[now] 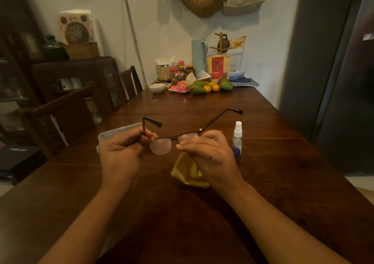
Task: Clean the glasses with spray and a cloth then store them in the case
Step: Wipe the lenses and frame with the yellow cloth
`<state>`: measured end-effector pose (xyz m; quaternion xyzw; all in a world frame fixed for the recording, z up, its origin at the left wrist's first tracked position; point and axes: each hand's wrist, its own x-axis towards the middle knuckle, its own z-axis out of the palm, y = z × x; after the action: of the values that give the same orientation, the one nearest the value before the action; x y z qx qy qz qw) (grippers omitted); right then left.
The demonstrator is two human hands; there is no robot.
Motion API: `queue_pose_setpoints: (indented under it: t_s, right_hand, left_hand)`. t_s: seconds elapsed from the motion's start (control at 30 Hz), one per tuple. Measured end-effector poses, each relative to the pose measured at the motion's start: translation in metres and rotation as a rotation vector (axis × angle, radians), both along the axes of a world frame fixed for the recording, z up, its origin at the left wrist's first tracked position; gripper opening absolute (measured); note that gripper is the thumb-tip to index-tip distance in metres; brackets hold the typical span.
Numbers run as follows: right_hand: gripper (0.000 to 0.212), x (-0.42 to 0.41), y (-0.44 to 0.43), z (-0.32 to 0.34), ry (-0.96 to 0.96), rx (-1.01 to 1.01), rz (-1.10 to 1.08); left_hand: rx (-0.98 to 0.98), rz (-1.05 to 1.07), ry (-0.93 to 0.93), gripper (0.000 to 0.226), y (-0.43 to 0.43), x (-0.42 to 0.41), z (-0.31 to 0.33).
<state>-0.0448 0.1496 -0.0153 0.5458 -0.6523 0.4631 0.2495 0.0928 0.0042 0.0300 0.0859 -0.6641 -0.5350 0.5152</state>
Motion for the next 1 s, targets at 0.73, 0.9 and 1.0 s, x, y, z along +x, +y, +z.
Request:
queue_pose_setpoints:
  t_s: [0.73, 0.9, 1.0]
  right_hand:
    - [0.037, -0.011, 0.012, 0.005, 0.193, 0.196, -0.267]
    - [0.043, -0.007, 0.008, 0.006, 0.245, 0.252, -0.262]
    - [0.041, -0.009, 0.009, 0.006, 0.244, 0.270, -0.252]
  left_hand:
    - [0.253, -0.124, 0.150, 0.027, -0.005, 0.003, 0.005]
    - [0.249, -0.103, 0.135, 0.024, -0.003, 0.000, 0.001]
    - [0.248, -0.109, 0.141, 0.032, -0.004, -0.001, -0.001]
